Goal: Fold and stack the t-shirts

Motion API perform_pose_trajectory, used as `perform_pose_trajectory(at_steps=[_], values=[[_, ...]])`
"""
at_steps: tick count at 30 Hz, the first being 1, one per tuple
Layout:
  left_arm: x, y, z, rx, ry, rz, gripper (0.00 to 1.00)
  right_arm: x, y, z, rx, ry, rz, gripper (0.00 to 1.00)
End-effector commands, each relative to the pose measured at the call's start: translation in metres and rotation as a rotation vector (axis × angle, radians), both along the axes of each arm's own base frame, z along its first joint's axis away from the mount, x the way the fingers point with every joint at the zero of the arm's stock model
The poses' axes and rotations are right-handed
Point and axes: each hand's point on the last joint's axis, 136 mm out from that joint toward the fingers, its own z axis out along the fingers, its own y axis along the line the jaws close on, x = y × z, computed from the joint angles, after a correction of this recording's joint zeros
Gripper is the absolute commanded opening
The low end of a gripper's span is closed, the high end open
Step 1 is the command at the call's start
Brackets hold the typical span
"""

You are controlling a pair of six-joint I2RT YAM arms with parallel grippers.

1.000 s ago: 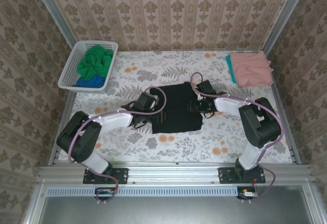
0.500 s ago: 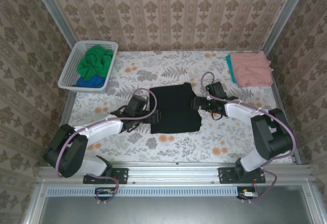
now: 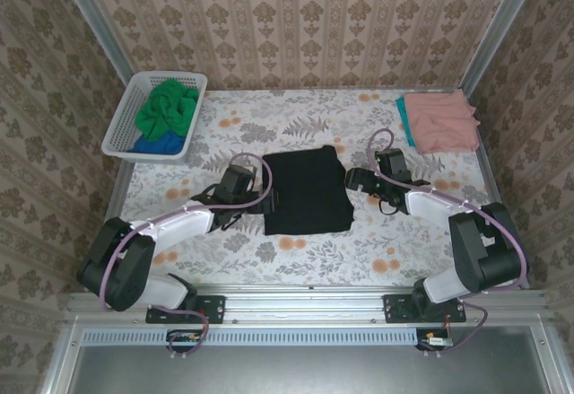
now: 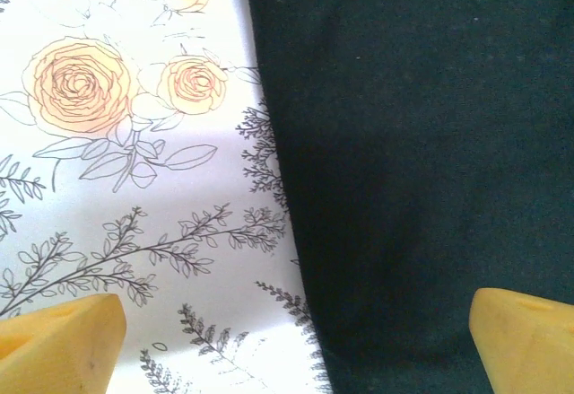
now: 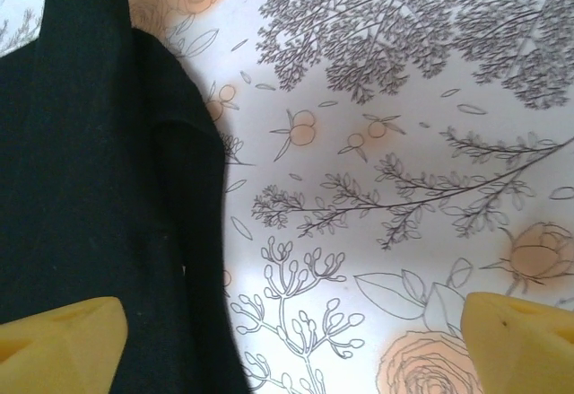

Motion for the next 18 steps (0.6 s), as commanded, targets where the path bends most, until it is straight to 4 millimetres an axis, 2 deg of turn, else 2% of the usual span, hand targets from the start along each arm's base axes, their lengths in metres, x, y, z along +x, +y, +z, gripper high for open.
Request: perform_pose_trajectory(at_steps=[1, 8, 12, 18], values=[[0.001, -0.001, -0.008, 0.008, 0.013, -0.025, 1.0, -0.003, 0.022, -0.015, 0.094, 0.066, 0.048, 0.89], [0.002, -0.006, -0.019, 0.001, 0.054, -0.042, 1.0, -0.001, 0.055, -0.026, 0.045, 0.1, 0.113, 0.76], [0.003, -0.01, -0.024, -0.01, 0.073, -0.05, 1.0, -0.001, 0.06, -0.032, -0.062, 0.128, 0.114, 0.73], [0.003, -0.013, -0.028, -0.011, 0.095, -0.061, 1.0, 0.001, 0.062, -0.044, -0.111, 0.173, 0.104, 0.6]])
